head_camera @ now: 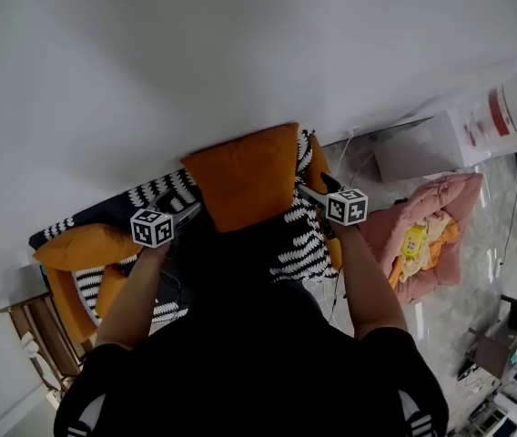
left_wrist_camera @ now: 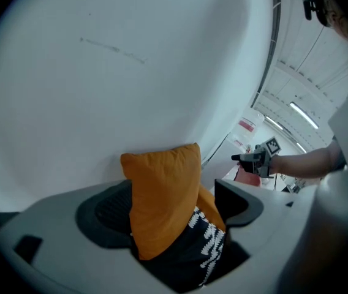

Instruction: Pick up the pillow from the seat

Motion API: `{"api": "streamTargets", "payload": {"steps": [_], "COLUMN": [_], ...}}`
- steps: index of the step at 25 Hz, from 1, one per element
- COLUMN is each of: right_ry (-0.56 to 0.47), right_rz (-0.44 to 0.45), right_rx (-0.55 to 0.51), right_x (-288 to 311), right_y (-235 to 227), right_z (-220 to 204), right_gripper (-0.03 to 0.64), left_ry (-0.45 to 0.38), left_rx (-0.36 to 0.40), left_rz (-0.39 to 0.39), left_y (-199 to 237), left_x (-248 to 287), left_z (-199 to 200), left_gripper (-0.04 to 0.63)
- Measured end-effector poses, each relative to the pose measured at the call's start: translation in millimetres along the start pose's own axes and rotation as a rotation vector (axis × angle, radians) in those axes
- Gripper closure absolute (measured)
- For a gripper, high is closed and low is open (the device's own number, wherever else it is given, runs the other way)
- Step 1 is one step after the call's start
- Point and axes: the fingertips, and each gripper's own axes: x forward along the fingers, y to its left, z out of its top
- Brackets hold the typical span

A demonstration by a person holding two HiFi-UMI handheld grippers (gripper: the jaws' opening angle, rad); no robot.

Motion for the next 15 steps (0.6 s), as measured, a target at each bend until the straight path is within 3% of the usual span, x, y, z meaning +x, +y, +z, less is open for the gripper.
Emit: {"api": "streamTargets", "payload": {"steps": [8, 15], "right_ry": [0.001, -0.012], "right_rz": [0.020, 0.050], "right_rx": [0.087, 0.063], "right_x": [27, 53], "right_y": [-23, -32], "right_z": [0, 16], "right_gripper": [0.206, 0.196], "left_ry": [0.040, 0.060], "left_rx": [0.000, -0.010], "left_rz": [0.006, 0.020], "left_y": [6, 12], "left_x": [29, 48], "left_z": [3, 3], "left_gripper": [0.179, 0.178]}}
